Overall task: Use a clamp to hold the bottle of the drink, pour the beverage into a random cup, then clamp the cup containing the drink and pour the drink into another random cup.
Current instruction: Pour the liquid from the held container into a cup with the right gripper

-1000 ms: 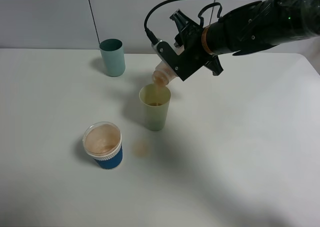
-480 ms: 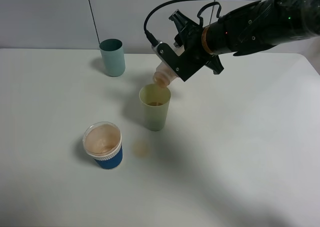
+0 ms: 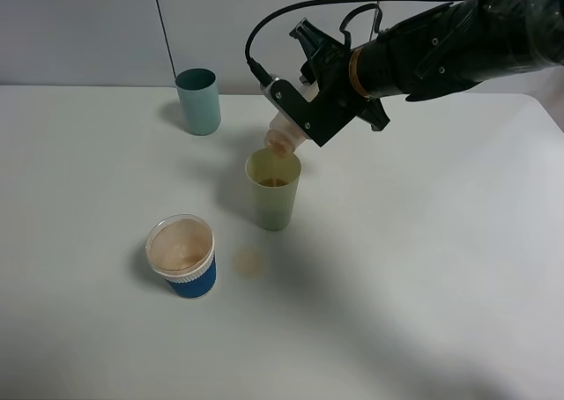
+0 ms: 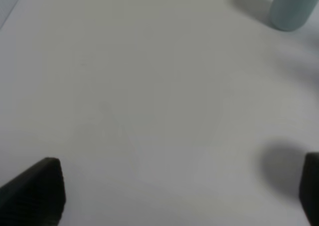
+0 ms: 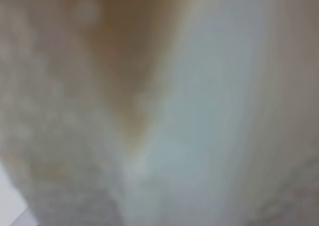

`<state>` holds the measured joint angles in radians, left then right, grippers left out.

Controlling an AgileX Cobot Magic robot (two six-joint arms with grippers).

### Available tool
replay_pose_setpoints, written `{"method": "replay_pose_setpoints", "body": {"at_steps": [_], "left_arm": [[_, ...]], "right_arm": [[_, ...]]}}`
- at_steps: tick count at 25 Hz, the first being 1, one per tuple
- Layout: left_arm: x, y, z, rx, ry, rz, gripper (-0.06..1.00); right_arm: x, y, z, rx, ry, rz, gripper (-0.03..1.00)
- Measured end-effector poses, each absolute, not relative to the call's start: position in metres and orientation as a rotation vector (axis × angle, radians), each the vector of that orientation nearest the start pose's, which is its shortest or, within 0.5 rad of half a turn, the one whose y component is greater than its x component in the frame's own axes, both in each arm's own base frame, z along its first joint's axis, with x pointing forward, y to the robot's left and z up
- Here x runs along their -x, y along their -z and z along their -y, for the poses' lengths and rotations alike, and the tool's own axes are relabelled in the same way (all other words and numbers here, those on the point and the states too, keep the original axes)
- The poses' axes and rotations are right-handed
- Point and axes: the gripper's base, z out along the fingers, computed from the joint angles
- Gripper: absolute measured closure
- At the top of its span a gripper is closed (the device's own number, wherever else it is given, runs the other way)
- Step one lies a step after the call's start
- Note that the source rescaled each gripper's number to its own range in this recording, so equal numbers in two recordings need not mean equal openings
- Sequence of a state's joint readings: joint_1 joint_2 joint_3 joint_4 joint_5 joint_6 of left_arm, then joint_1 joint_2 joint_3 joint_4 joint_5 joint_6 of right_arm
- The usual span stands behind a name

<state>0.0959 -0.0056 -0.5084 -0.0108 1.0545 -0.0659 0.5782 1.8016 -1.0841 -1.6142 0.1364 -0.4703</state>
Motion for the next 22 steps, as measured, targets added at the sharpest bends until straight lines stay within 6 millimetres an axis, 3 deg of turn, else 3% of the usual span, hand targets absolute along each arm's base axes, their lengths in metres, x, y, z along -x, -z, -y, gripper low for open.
{"method": "replay_pose_setpoints", "body": {"at_steps": [22], "left_arm": [[0.0064,-0.2801,0.0015,0.163,-0.006,-2.017,-0.01]], "right_arm": [[-0.3317,-0.2098,-0.2105,2.32,1.042,-0.504,0.96]]}}
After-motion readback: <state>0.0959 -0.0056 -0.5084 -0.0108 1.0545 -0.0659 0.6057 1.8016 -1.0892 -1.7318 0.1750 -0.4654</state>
